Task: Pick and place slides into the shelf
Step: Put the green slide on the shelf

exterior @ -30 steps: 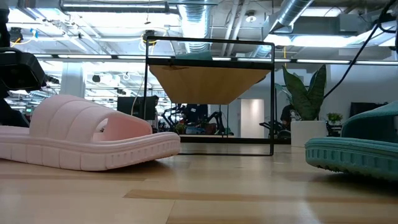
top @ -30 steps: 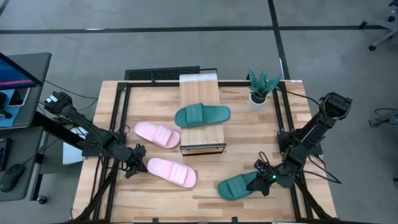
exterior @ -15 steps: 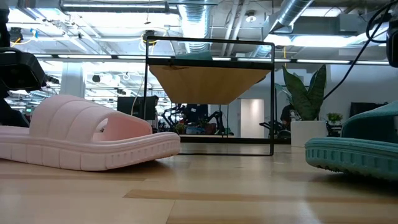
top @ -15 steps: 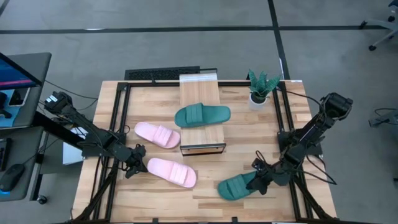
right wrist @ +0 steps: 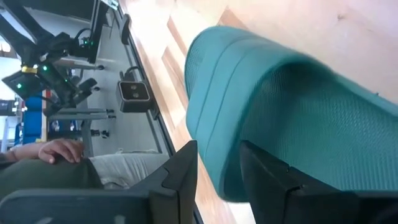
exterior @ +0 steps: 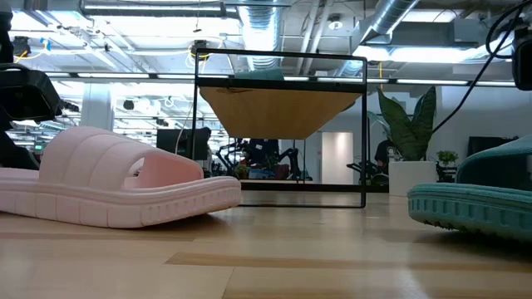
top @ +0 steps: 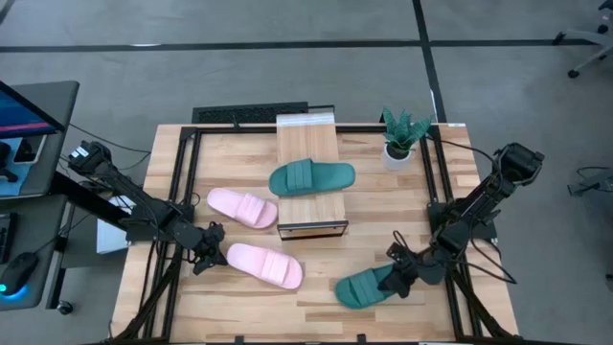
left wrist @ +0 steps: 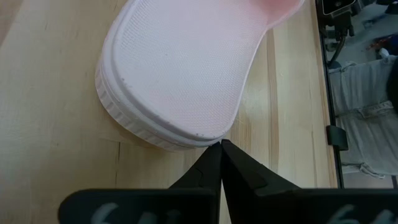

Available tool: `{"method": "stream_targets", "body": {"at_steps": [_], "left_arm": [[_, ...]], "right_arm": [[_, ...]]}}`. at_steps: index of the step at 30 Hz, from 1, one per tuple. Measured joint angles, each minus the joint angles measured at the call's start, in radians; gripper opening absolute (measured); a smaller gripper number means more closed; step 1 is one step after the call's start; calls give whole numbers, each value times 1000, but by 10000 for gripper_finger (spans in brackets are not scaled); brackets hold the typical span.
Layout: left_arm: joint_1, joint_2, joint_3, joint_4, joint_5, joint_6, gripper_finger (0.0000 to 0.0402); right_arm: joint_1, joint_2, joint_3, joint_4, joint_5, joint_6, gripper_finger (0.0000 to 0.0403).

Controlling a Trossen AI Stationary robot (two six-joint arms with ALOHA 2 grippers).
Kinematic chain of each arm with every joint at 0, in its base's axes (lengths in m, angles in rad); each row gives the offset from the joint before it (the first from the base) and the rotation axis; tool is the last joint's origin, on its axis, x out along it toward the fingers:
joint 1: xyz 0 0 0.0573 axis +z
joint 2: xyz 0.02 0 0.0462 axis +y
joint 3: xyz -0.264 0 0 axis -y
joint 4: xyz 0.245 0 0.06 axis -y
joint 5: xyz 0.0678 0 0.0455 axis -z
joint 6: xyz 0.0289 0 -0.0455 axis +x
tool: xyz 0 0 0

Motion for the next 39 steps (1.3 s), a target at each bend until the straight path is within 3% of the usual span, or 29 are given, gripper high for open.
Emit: {"method": "stream_targets", "body": {"at_steps": [23, 39], "left_arm": [[0, 0, 0, 0, 0, 0, 0], [0, 0, 0, 0, 0, 0, 0]], "right_arm": [[-18, 5, 0, -25, -7, 1, 113], [-18, 241, 87, 55, -24, -11, 98]]}}
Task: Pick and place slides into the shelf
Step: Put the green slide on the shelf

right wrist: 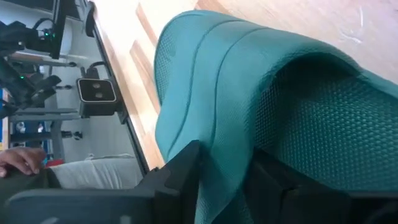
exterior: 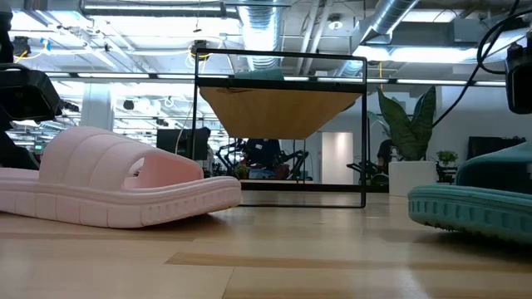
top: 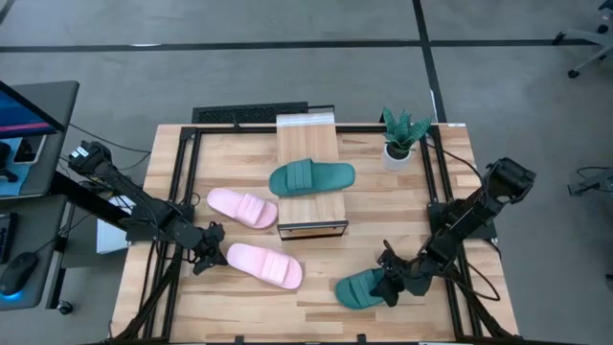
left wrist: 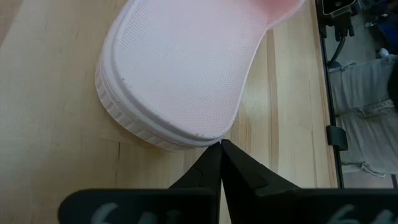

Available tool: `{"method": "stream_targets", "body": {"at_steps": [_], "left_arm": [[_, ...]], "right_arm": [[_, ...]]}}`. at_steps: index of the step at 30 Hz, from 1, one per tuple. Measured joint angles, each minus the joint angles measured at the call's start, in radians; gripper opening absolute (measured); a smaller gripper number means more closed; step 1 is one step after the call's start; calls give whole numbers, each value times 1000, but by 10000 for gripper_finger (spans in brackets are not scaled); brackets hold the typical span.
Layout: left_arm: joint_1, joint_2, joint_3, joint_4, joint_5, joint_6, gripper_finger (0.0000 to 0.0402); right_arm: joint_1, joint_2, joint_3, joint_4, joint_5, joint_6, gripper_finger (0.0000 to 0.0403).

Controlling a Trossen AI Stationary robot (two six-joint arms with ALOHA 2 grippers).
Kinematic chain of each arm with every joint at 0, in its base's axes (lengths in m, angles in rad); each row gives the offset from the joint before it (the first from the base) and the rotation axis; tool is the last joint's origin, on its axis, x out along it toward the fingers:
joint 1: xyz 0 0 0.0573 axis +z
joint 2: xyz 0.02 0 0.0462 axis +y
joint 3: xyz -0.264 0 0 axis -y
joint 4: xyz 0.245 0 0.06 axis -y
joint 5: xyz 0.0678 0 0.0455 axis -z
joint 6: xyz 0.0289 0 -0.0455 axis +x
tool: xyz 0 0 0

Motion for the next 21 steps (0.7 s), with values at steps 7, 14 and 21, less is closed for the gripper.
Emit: {"method": "stream_targets", "body": {"at_steps": [7, 14, 21], "left_arm": [[0, 0, 0, 0, 0, 0, 0], [0, 0, 0, 0, 0, 0, 0], [0, 0, 0, 0, 0, 0, 0]], "right_arm": [[0, -37, 2, -15, 3, -4, 12], [-22, -83, 1, -32, 11, 5, 4], [-40, -158, 0, -39, 18, -13, 2]]}}
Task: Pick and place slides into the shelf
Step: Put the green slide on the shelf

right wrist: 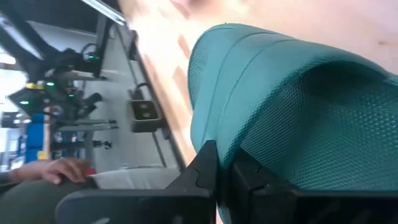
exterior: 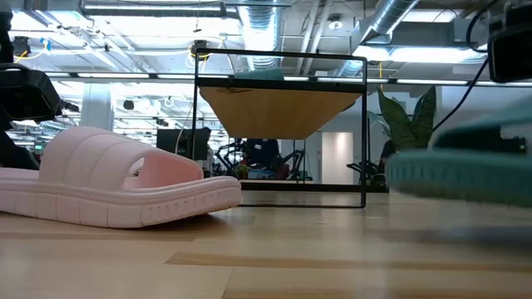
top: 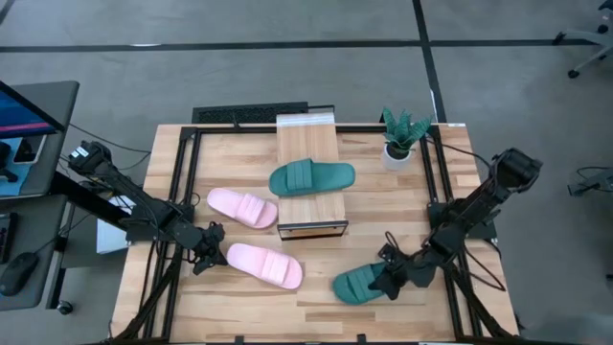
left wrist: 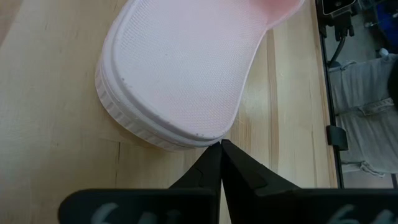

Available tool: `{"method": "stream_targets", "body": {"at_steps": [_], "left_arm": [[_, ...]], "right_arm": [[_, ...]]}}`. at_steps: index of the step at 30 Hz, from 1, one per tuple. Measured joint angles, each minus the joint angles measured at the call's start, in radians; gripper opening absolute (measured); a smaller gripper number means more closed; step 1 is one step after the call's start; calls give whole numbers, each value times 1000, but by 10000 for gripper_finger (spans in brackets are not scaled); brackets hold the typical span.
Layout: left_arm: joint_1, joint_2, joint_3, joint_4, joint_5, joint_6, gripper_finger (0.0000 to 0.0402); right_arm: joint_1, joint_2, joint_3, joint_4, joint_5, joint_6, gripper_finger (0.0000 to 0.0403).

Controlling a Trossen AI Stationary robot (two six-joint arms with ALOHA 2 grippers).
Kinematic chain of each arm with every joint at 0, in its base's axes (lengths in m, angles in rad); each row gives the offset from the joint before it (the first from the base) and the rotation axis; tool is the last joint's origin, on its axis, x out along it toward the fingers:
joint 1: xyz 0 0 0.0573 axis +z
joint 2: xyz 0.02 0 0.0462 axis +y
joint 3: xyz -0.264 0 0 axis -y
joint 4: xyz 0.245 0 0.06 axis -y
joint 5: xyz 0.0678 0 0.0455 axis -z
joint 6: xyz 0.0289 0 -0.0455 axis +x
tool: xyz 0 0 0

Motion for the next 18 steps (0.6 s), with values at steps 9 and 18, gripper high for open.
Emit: {"method": "stream_targets", "body": {"at_steps": [9, 18], "left_arm": [[0, 0, 0, 0, 0, 0, 0], [0, 0, 0, 0, 0, 0, 0]], "right_arm": [[2, -149, 25, -55, -23, -31, 1], [-93, -287, 233, -398, -55, -151, 1]]}}
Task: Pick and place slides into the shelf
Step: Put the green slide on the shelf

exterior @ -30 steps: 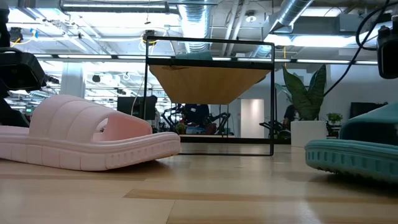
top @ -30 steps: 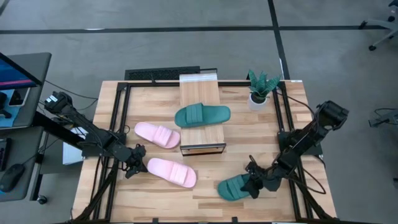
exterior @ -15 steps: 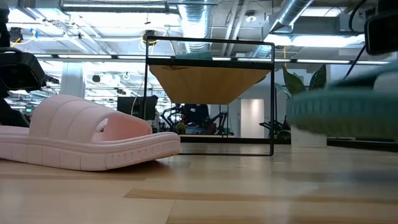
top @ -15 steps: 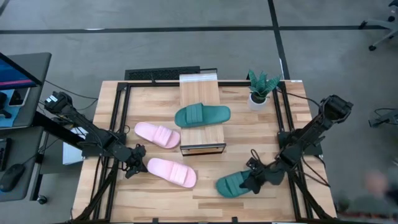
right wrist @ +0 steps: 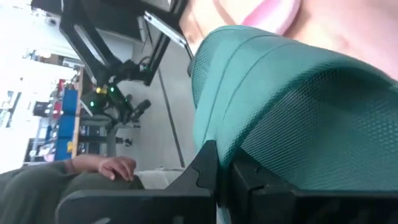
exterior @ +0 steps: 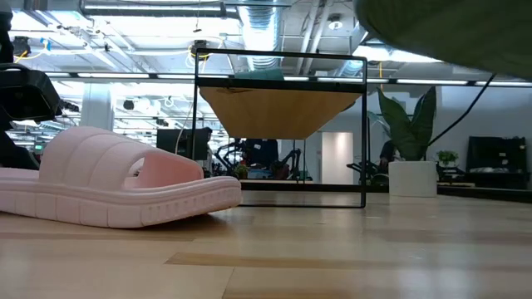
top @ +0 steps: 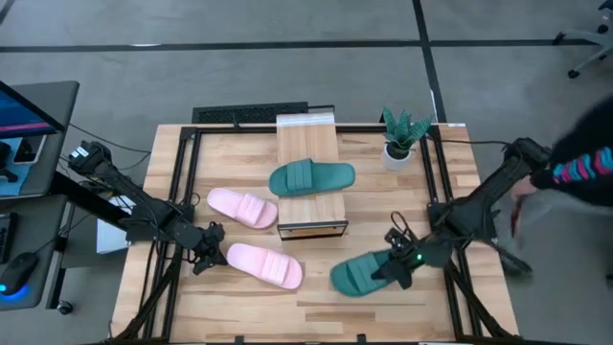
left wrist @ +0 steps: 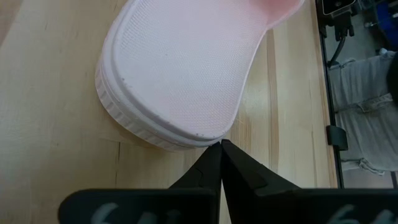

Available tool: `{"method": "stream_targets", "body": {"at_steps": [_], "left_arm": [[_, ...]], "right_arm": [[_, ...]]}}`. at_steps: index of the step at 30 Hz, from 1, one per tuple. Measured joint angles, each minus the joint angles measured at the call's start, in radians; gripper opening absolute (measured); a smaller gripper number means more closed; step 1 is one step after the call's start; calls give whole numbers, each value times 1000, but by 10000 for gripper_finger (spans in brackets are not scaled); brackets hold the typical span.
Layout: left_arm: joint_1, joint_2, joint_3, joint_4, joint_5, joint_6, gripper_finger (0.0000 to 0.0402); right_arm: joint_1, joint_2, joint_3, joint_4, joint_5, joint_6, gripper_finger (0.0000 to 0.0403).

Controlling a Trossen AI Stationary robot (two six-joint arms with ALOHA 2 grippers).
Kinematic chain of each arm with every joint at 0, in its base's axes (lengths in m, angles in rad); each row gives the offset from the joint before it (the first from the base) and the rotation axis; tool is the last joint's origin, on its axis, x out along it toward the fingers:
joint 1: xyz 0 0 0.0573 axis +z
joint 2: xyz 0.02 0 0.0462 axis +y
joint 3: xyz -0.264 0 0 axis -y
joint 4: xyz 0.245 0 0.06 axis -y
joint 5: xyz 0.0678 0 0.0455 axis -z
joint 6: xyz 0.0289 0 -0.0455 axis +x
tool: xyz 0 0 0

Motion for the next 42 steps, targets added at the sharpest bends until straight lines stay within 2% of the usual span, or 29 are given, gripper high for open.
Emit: {"method": "stream_targets", "body": {"at_steps": [3, 7, 15, 21, 27, 35, 42], "left_arm": [[0, 0, 0, 0, 0, 0, 0], [0, 0, 0, 0, 0, 0, 0], [0, 0, 0, 0, 0, 0, 0], [0, 0, 0, 0, 0, 0, 0], [0, 0, 0, 0, 0, 0, 0], [0, 0, 0, 0, 0, 0, 0], [0, 0, 0, 0, 0, 0, 0]], "right_arm": [[-64, -20, 81, -134, -32, -27, 1], [-161, -21, 178, -228, -121, -94, 0], [-362, -10, 319, -252, -259, -226, 0], [-495, -6, 332, -254, -346, -228, 0], [-563, 99, 366, -245, -458, -232, 0], [-628, 310, 588, -269, -595, -373, 0], [-695, 440, 731, -306, -669, -375, 0]]}}
